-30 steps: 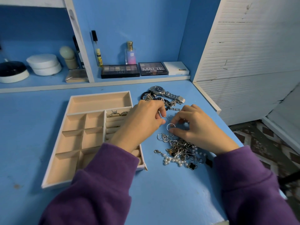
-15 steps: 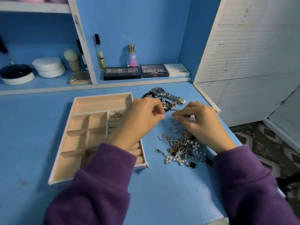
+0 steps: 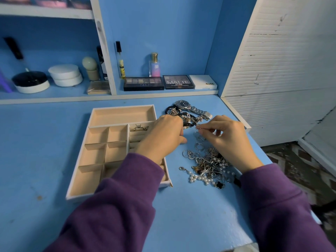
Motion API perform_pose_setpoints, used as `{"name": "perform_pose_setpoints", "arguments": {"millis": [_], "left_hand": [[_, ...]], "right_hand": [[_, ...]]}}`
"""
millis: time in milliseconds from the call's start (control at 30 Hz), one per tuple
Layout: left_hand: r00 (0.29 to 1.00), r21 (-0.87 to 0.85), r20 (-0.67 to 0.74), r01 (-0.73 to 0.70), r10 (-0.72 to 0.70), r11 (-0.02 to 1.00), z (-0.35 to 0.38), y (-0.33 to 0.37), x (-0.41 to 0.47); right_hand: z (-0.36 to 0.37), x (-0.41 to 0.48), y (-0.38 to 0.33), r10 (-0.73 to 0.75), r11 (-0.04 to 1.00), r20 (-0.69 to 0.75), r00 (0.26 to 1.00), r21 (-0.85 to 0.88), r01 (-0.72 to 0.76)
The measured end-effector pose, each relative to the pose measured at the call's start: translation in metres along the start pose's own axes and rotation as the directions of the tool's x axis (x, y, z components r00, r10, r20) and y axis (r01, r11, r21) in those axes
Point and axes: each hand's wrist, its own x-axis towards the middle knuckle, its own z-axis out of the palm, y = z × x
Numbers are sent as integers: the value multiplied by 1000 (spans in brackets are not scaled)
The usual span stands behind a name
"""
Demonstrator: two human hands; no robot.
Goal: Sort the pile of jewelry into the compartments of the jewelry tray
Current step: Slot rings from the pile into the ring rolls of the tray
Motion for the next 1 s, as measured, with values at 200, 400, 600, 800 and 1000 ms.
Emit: {"name": "perform_pose_setpoints", "arguments": {"millis": [200,400,600,800,1000], "left_hand": [[1000,-95,20,15,-13,995,-3,6,-1],[990,-260,-138,2,-40,966,-51,-16,-30],[971,-332,-214,31,-107,943,-66,-51,-65],[955,-291,-273,28,-111,956,-48,-56,-65],[960,-124,-271,40,-73,992,-41,-53,-73]], "right_hand": [[0,-1,0,-6,1000,-1,1000,4,6],[-6,-3,-5,22,996,-42,999,87,-19],[13,-2,-41,-63,976,62,996,212,49],[37,12,-67,-231,964,156,960,169,204],[52,8,-61,-307,947,132,942,-51,316]]}}
